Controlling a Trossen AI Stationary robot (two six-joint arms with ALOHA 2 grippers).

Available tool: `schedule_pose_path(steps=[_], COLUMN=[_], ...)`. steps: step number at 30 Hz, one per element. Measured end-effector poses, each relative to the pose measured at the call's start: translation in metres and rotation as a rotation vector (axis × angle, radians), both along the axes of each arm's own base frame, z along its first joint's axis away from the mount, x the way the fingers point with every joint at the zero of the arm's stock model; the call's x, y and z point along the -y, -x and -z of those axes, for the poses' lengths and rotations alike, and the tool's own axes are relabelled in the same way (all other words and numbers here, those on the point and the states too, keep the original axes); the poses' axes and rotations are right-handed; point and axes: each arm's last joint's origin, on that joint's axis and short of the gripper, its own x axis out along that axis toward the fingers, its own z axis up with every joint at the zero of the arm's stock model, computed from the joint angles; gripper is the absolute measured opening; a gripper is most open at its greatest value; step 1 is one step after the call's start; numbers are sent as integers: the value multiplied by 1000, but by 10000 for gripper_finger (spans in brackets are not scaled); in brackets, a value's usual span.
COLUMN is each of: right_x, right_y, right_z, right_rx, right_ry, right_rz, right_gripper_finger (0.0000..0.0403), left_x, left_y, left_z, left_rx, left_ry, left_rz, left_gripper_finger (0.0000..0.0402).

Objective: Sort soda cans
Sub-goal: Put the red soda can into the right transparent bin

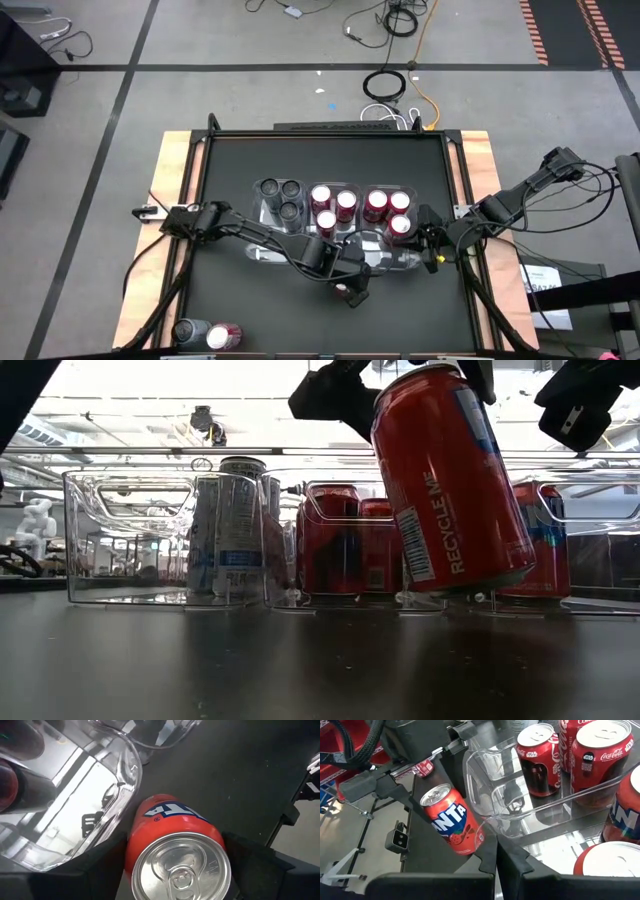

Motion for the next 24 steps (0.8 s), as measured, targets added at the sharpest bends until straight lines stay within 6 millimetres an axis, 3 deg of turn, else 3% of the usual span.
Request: schedule_pose_path(steps=[11, 24], right_x=[-1, -1], right_y=[0, 0], right_z=[0, 0], right_rx=[-8, -14], right_ry=[-12, -19], right_rz=[-25, -42], right_gripper_finger=[1, 1], left_x=[2, 3], left_y=[-5, -5], left_z=[17, 18], left_rx=[-47, -43], left_ry=[20, 30], left_rz=[-18, -26], left_gripper_finger=[316, 332])
